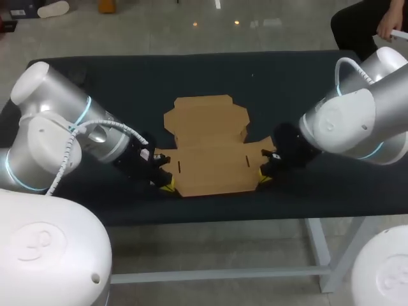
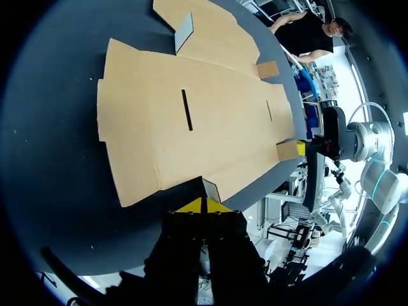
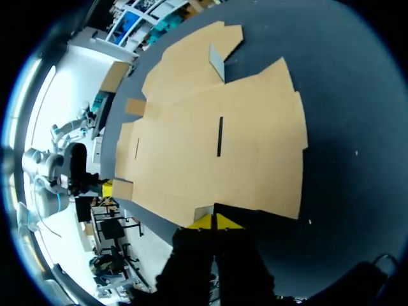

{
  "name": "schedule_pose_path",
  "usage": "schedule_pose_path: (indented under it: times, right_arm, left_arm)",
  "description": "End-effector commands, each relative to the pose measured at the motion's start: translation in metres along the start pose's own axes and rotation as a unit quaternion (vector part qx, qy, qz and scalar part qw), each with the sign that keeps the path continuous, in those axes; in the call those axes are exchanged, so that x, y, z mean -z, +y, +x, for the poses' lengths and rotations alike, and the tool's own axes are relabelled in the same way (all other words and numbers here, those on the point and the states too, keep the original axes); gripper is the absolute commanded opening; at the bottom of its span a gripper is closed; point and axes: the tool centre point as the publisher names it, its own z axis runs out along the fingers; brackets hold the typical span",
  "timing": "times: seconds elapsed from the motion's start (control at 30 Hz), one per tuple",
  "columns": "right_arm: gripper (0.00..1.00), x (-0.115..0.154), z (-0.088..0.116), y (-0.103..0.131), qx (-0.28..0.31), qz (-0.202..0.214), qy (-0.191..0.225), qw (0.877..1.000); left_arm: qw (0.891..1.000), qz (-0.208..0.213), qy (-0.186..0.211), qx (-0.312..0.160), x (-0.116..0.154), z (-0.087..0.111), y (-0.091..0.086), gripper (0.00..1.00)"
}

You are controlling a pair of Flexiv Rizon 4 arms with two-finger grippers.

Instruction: Assemble the packaging by folding the flat box into shape, placing the metal phone stand inside, and closing the box properly

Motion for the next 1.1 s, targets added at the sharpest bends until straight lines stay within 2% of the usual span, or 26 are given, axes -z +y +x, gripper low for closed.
schedule_pose_path:
  times: [0.03,1.1]
  right_arm:
    - [0.00,-0.003,0.003,0.001,0.000,0.001,-0.007,1.000]
    - [0.00,-0.015,0.020,0.005,0.002,0.008,-0.074,0.997]
  left_arm:
    - [1.000,-0.003,-0.013,0.002,-0.002,0.005,-0.002,0.00]
    - [0.998,0.011,-0.058,0.024,-0.022,0.021,-0.003,0.00]
